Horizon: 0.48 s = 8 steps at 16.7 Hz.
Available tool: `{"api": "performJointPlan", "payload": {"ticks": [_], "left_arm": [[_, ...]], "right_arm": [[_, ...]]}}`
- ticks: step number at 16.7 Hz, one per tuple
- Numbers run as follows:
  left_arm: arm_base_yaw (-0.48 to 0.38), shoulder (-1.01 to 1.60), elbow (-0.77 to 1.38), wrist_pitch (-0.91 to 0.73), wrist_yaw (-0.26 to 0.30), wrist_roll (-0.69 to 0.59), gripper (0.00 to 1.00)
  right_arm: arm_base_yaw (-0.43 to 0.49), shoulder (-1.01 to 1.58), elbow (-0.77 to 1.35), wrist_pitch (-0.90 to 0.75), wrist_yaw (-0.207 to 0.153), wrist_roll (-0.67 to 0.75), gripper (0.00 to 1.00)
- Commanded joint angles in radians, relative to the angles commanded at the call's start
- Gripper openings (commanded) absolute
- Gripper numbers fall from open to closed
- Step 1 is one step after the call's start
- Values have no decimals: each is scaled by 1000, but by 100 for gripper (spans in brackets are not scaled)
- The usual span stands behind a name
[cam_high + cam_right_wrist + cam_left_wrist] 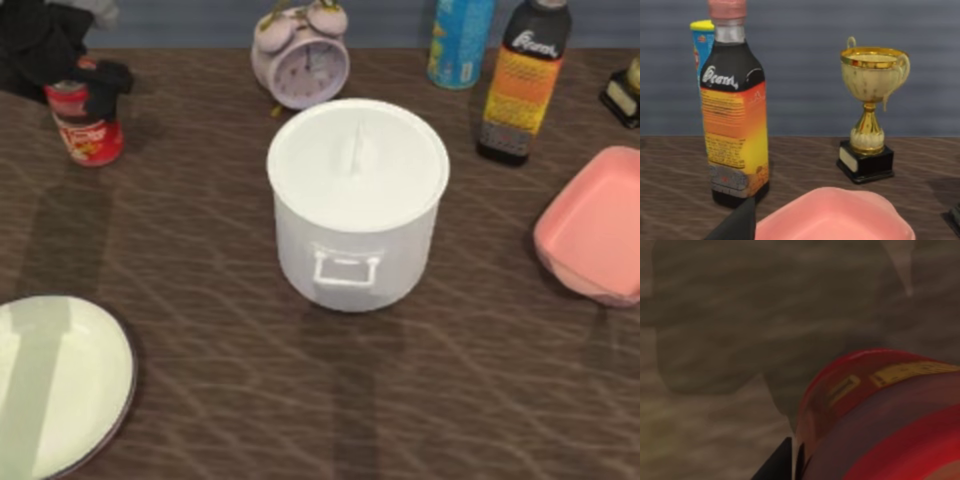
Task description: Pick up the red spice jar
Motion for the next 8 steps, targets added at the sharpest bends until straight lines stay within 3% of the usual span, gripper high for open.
{"api": "performJointPlan", "payload": {"ticks": [4, 8], "left_arm": [[7, -113, -114, 7, 0, -1, 0], [18, -348, -368, 18, -2, 0, 0]], "right_arm": [[0, 0, 0, 0, 0, 0, 100], [0, 0, 0, 0, 0, 0, 100]]}}
